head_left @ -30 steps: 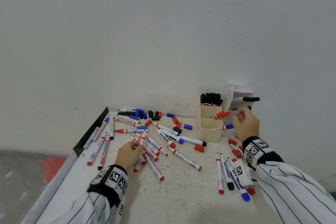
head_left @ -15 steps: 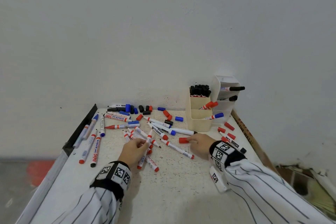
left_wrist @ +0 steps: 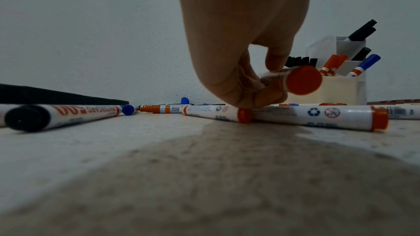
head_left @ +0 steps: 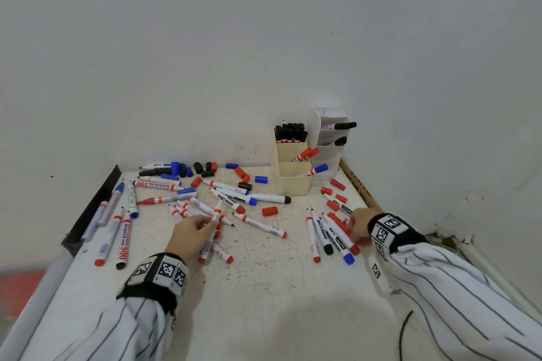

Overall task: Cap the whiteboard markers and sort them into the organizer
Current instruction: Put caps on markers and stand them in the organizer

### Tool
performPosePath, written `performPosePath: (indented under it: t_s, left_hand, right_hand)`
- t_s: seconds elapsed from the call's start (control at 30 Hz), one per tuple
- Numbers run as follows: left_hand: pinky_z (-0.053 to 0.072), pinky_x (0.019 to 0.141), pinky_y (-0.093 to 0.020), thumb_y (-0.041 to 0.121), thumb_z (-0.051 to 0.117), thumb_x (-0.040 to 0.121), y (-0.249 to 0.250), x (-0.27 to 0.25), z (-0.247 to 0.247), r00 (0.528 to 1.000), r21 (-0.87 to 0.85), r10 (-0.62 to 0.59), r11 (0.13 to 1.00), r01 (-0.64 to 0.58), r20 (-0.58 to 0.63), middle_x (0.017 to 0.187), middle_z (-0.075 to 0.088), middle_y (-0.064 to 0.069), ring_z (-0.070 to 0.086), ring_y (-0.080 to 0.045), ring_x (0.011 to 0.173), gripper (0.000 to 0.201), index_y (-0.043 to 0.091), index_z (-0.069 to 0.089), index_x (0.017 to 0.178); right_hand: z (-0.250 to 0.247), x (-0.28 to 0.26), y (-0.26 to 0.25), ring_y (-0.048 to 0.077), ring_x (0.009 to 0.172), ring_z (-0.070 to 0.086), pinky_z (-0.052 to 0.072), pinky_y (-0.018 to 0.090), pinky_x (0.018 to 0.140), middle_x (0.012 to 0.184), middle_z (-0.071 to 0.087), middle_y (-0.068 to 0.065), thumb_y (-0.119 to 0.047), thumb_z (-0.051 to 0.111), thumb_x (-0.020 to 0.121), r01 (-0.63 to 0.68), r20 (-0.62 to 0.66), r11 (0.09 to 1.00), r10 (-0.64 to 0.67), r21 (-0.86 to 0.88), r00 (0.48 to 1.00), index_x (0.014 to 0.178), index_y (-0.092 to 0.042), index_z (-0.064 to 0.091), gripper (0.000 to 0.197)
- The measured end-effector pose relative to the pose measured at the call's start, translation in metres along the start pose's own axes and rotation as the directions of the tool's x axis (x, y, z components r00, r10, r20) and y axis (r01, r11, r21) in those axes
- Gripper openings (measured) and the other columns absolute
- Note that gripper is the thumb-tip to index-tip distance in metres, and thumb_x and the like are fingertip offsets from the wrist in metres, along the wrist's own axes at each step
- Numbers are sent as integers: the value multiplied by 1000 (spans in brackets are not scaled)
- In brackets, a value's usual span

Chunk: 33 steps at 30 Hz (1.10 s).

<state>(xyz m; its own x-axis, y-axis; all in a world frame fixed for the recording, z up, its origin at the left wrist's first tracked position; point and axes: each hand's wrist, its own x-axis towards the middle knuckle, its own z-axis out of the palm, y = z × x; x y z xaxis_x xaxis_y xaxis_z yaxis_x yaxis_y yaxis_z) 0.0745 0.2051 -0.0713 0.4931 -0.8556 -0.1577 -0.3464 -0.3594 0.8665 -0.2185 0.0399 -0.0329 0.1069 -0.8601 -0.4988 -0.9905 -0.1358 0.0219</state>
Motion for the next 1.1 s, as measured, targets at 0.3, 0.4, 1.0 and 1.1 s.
performPosePath:
  t_s: [0.3, 0.4, 1.0, 1.1]
  left_hand:
    - [38, 52, -9, 21, 50, 95, 2, -1, -1, 1000, 30, 20, 999, -21, 11, 78, 64, 8, 58, 0, 66, 17, 26, 56, 79]
    - [42, 45, -8, 20, 51, 94, 2, 0, -1, 1000, -7, 11, 1000, -11, 10, 79, 66, 3, 61, -1, 62, 16, 23, 58, 80]
    - [43, 68, -15, 25, 51, 94, 14, -5, 9, 984, 184, 131, 971, -152, 123, 94, 61, 4, 56, -12, 86, 18, 22, 58, 110]
    - [42, 67, -12, 26, 51, 93, 28, -14, 25, 957, 241, 186, 941, -239, 223, 97, 60, 5, 55, -9, 85, 25, 22, 58, 117]
  right_hand:
    - [7, 9, -12, 14, 90, 50, 44, 22, 84, 117, 51, 2, -16, 56, 88, 222, -96, 957, -207, 187, 974, 125, -26, 49, 39]
    - [10, 13, -14, 16, 96, 55, 46, 22, 86, 127, 52, 4, -14, 51, 91, 220, -138, 954, -194, 203, 971, 128, -27, 48, 40]
    - [2, -16, -33, 12, 106, 55, 42, 22, 95, 114, 59, -1, -6, 50, 91, 633, -511, 678, -419, 374, 751, 118, -13, 57, 29]
    - [12, -31, -47, -1, 89, 55, 44, 11, 79, 101, 59, -7, -8, 57, 88, 690, -506, 601, -481, 404, 716, 112, -15, 59, 25]
